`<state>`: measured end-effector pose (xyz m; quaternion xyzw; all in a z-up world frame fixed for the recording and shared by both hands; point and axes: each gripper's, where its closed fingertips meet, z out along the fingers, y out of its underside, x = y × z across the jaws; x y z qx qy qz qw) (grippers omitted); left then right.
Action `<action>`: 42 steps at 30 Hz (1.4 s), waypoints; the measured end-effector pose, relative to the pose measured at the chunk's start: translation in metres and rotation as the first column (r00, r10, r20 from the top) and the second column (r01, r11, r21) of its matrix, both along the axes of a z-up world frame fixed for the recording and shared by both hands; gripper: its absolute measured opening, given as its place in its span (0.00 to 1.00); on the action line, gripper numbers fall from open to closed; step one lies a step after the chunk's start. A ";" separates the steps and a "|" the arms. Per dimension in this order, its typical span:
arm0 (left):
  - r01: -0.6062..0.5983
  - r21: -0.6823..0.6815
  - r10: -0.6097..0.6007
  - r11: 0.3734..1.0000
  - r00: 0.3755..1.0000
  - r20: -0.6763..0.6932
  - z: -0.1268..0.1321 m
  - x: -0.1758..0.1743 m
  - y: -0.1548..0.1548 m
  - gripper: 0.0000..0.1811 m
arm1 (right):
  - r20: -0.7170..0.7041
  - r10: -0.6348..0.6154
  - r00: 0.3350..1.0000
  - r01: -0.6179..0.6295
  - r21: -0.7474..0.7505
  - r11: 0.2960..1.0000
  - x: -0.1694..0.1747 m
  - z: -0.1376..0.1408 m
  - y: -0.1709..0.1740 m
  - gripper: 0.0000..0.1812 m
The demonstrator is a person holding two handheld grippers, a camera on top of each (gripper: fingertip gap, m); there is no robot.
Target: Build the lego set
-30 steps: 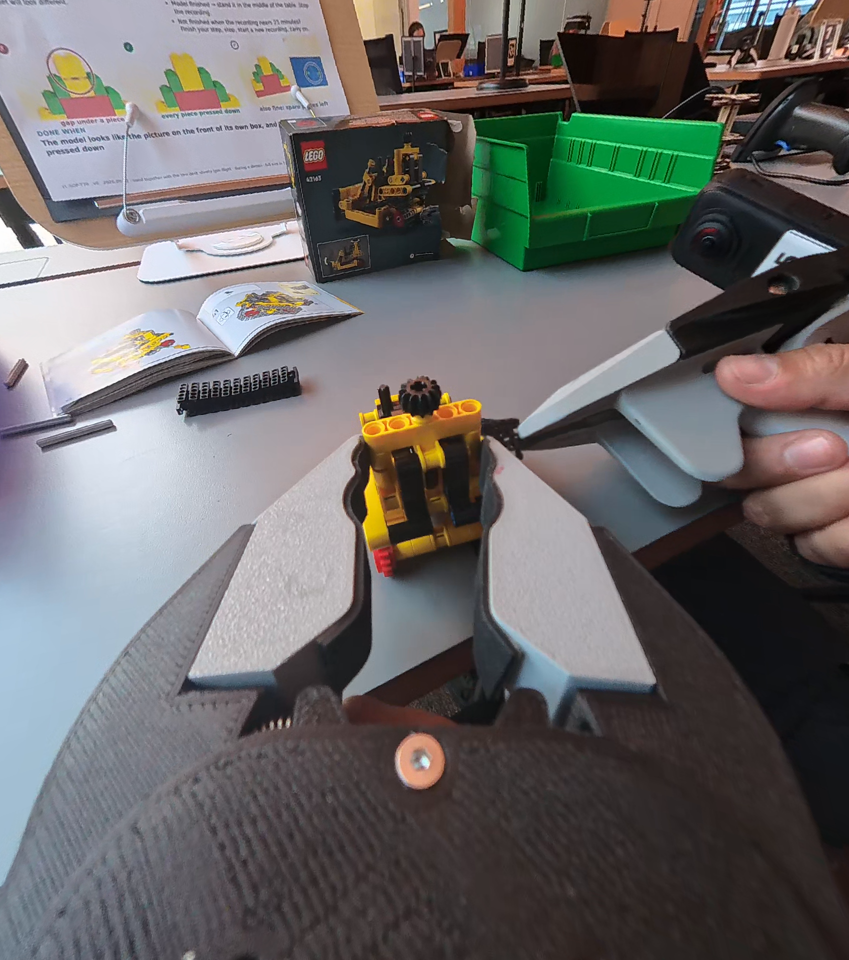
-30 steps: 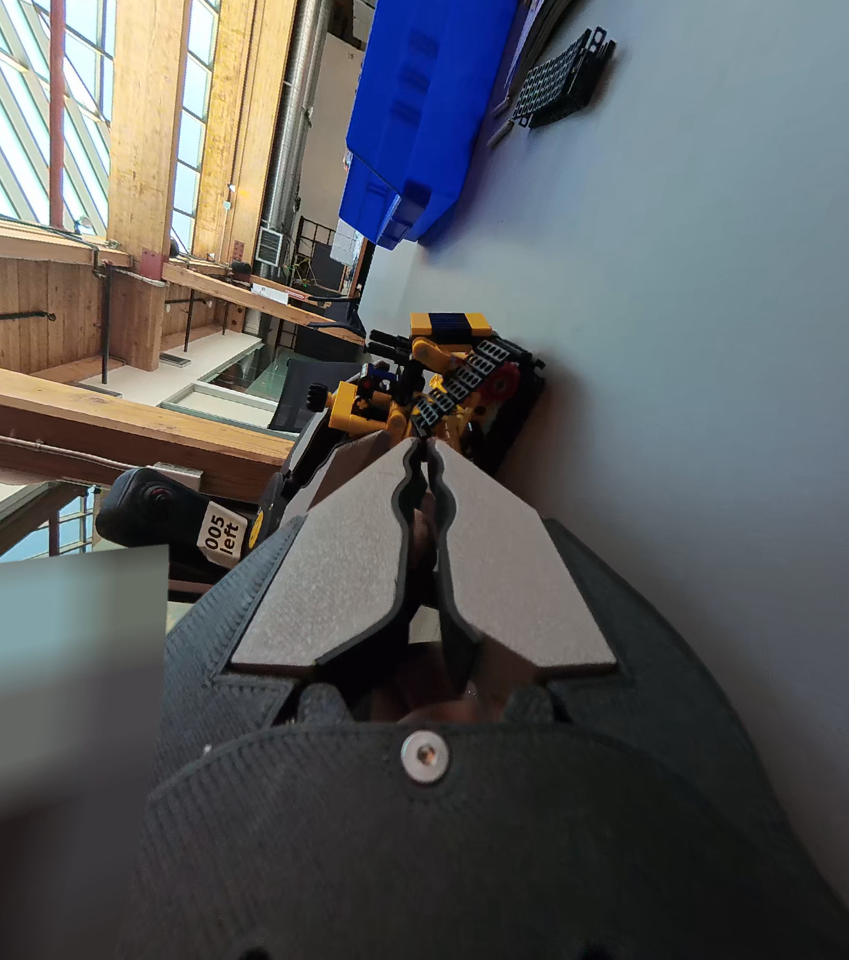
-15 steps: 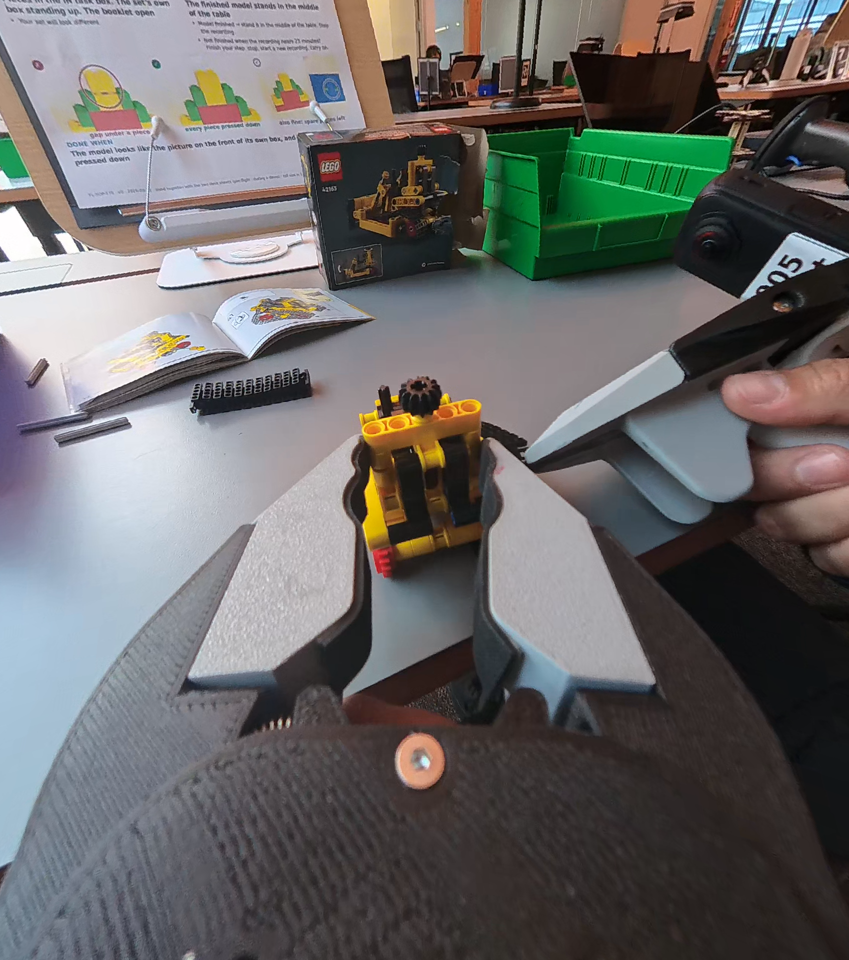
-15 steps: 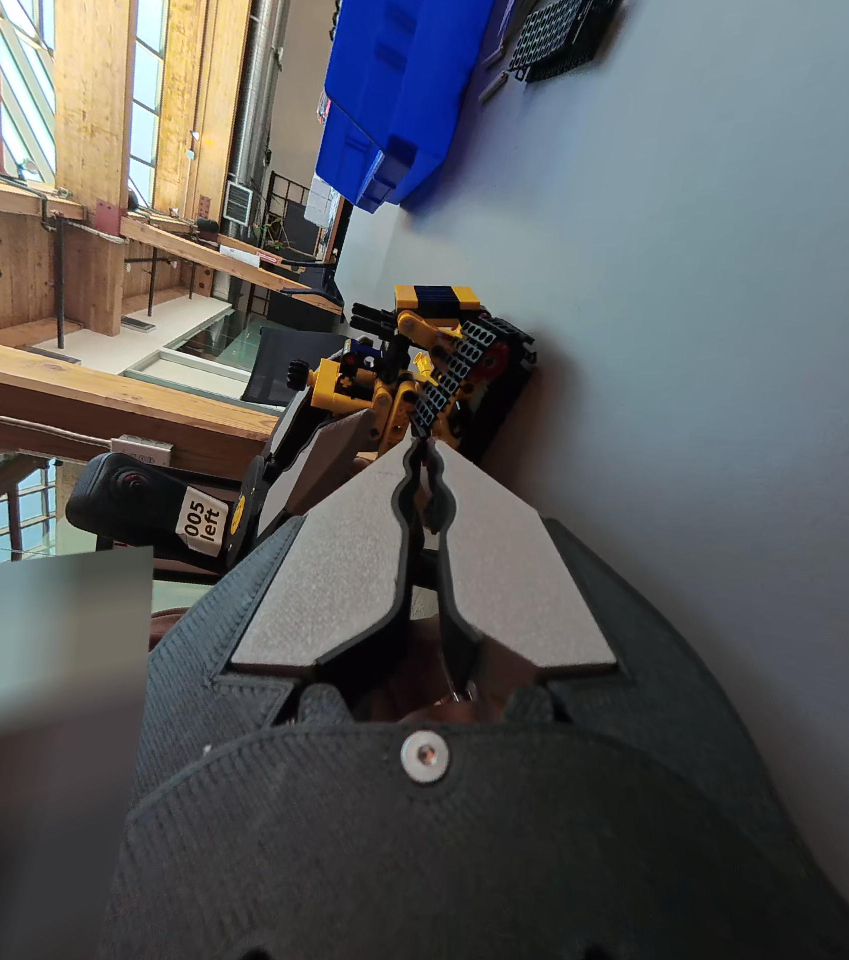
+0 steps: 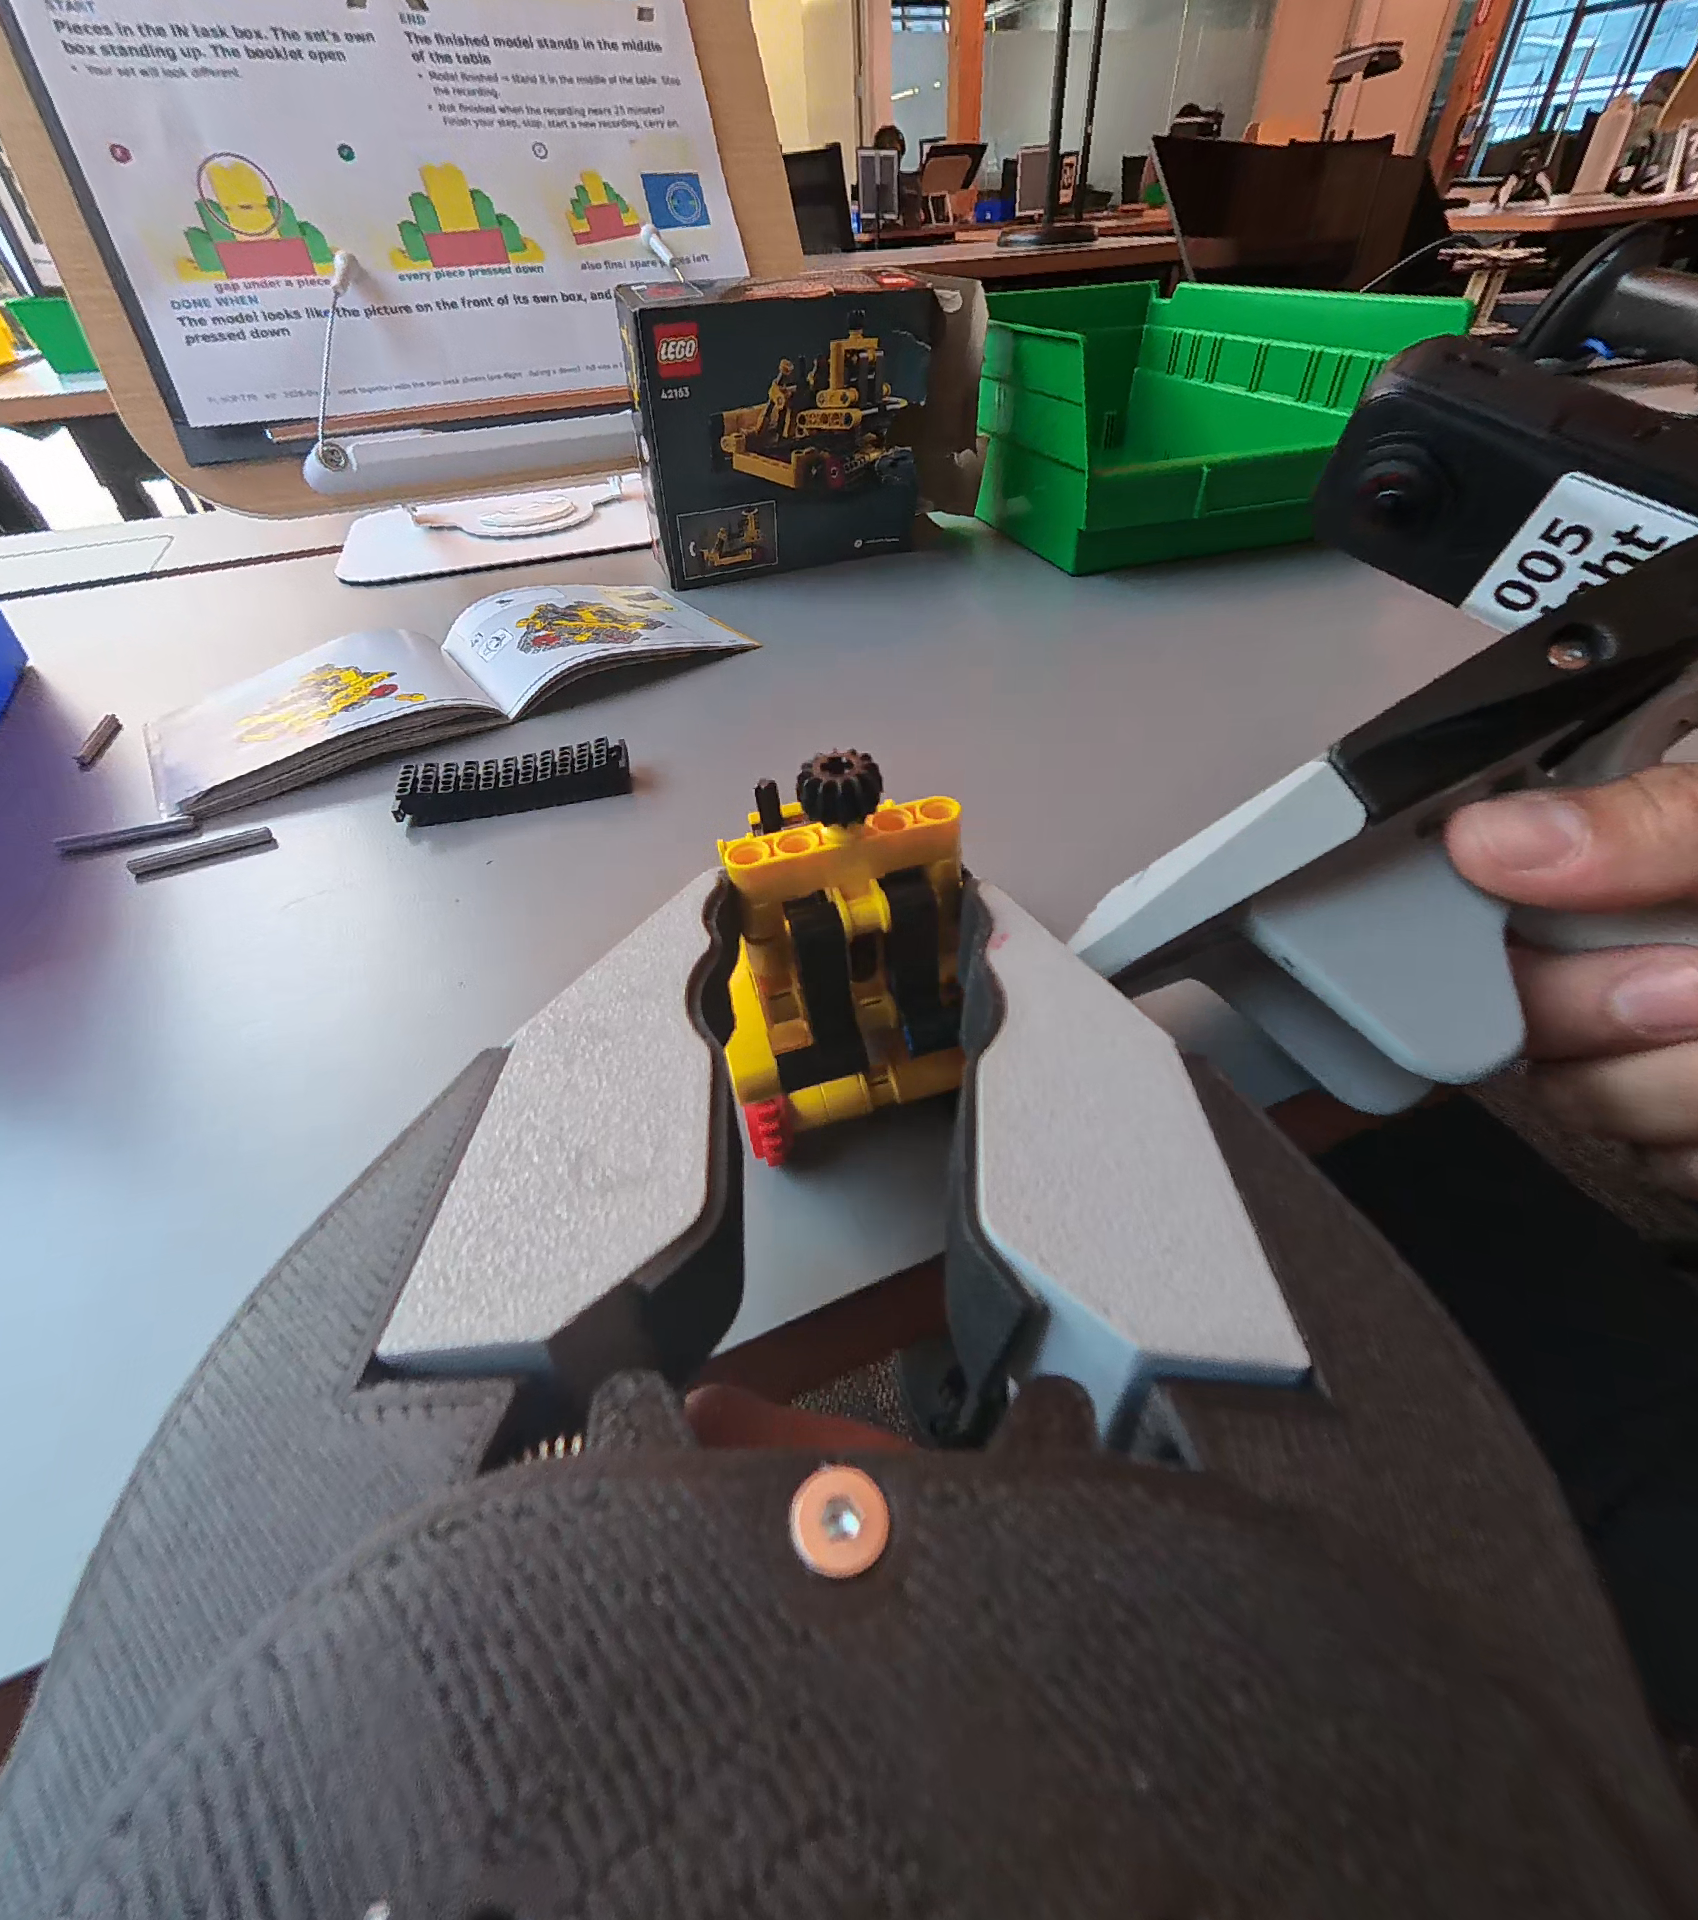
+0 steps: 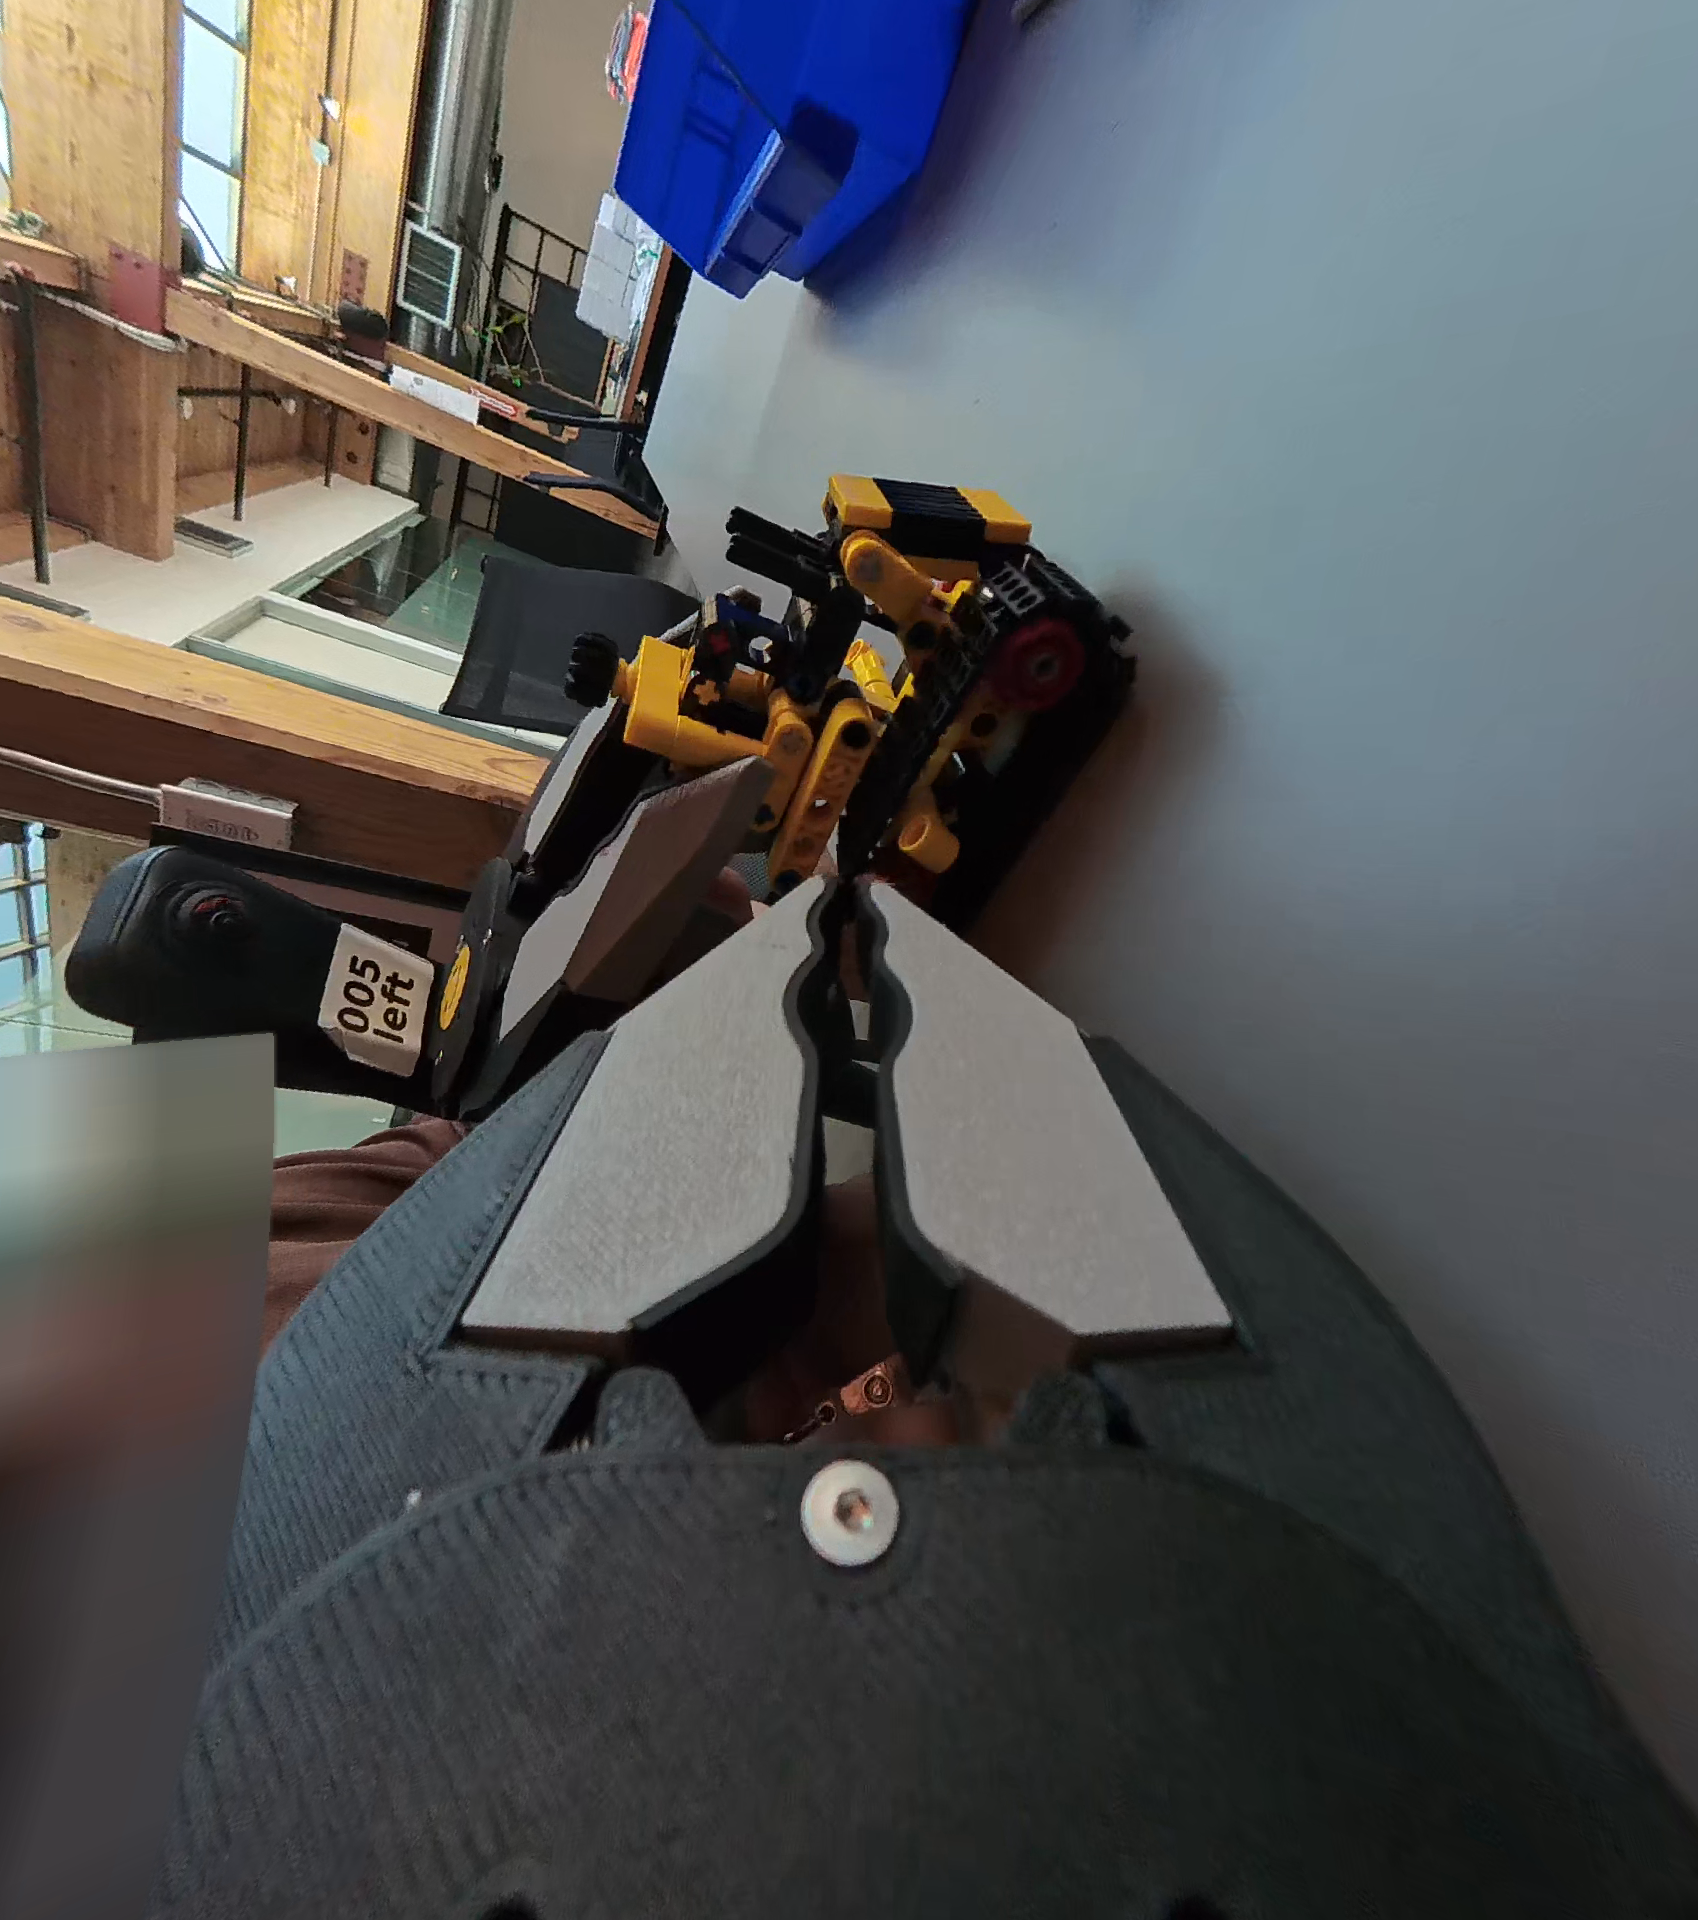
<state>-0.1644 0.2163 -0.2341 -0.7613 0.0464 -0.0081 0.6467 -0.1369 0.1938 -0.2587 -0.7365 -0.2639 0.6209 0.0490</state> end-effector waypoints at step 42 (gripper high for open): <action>0.048 0.004 -0.048 0.999 0.999 -0.012 0.000 0.005 -0.005 0.22 | 0.042 -0.044 0.998 0.017 0.499 0.867 0.004 -0.014 -0.009 0.00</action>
